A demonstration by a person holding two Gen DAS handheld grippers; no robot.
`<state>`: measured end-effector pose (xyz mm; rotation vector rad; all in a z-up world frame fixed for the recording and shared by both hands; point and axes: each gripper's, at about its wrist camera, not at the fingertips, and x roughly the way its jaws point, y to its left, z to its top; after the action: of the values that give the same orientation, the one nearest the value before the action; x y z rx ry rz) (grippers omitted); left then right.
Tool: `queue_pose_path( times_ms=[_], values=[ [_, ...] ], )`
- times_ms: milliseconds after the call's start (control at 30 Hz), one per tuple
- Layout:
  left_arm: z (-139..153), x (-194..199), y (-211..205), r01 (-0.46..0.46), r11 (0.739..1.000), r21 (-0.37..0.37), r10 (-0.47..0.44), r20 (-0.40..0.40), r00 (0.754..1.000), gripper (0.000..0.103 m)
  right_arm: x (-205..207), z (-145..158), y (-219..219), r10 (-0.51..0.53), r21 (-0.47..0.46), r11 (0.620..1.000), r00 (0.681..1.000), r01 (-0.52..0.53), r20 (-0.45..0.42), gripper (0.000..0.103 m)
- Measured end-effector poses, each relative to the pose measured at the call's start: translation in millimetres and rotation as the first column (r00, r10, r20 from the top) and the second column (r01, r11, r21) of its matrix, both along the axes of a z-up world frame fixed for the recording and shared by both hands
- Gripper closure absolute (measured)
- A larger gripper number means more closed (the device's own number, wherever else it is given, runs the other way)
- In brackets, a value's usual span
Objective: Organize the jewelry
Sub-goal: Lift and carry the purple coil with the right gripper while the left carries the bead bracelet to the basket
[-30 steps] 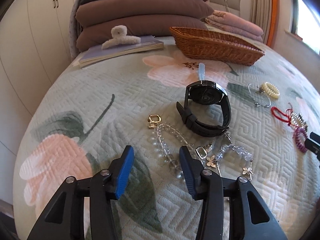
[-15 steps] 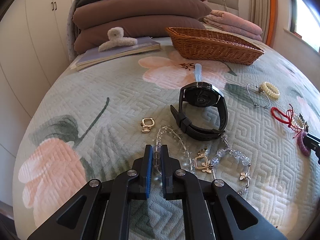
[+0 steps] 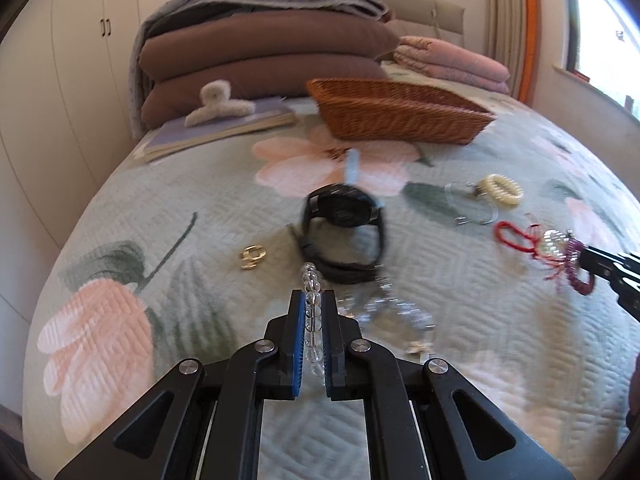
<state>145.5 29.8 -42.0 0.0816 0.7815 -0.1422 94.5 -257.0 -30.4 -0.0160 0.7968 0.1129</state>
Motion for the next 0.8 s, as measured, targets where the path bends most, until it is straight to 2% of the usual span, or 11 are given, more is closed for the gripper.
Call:
queue_pose_path(
  times_ms=[233, 400, 633, 800],
  values=[
    [25, -9, -31, 0.067, 0.998, -0.003, -0.067, 0.065, 0.996, 0.096, 14, 14, 7, 0.03, -0.014, 0.999, 0.999, -0.029, 0.036, 0.091],
    [40, -2, -44, 0.078, 0.997, -0.004, -0.077, 0.11, 0.991, 0.096, 28, 23, 4, 0.029, -0.022, 0.999, 0.998, -0.028, 0.061, 0.091],
    [51, 26, -62, 0.095, 0.995, 0.0, -0.094, 0.157, 0.983, 0.096, 56, 36, 0, 0.036, -0.033, 0.999, 0.994, -0.033, 0.1, 0.091],
    [57, 63, -70, 0.087, 0.996, -0.036, -0.079, 0.187, 0.979, 0.096, 88, 48, -2, 0.052, -0.035, 0.998, 0.99, -0.048, 0.13, 0.091]
  ],
)
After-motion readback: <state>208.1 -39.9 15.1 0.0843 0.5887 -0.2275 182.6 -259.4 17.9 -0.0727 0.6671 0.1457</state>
